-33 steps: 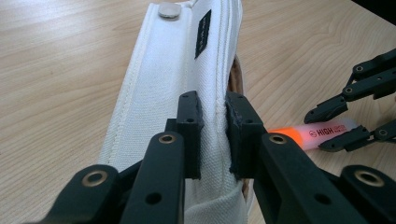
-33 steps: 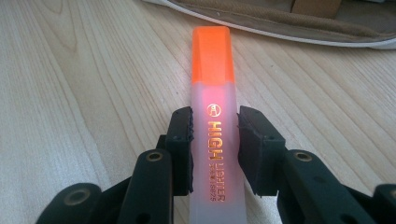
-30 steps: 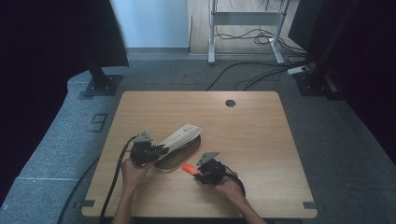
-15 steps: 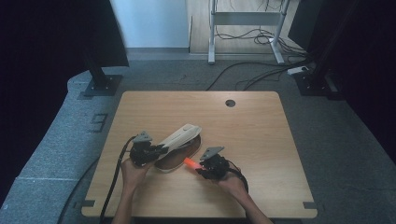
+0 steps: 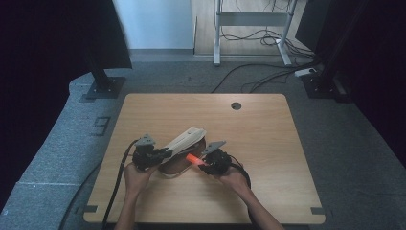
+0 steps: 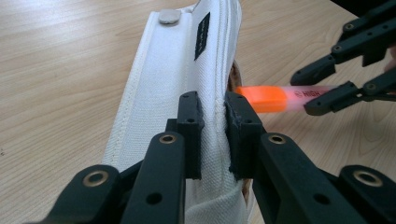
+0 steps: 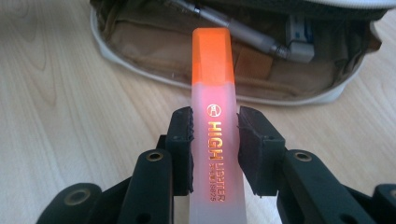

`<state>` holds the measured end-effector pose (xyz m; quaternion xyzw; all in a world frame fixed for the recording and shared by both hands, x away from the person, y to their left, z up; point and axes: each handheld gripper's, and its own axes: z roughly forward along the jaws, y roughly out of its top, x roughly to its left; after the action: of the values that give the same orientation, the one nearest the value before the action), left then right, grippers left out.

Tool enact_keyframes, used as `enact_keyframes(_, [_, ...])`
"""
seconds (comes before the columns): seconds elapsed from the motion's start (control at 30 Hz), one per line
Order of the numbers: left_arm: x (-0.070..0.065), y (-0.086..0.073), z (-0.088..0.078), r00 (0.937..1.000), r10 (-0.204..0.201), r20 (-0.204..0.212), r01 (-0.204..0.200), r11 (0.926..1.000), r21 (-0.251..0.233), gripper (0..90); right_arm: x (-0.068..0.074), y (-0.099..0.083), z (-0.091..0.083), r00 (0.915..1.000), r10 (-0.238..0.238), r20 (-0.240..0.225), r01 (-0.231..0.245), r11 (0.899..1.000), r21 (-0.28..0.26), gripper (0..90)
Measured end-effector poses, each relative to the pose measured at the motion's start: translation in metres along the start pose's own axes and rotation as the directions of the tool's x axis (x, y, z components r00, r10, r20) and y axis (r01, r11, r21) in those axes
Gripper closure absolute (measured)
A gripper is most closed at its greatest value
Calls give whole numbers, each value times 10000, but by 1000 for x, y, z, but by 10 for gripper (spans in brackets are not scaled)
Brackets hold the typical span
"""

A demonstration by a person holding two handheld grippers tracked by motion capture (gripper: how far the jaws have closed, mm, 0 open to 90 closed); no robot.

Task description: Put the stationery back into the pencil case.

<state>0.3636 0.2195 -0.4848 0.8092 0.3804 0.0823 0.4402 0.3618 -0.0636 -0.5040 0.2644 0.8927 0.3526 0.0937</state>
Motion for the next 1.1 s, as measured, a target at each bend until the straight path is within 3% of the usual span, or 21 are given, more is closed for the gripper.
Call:
enact_keyframes(0.33, [0,0,0,10000,-13,72,13,10000,16,777,-5,18,14,9998,-203,75,201,9994,265,652])
enact_keyframes(0.77, [-1,0,0,9998,-59,213,60,10000,-48,777,-11,28,31,9993,-336,161,325,9974,638,652])
enact_keyframes(1.1, [-1,0,1,9995,-56,327,58,10000,-45,777,-12,41,43,9983,-506,294,489,9971,576,651])
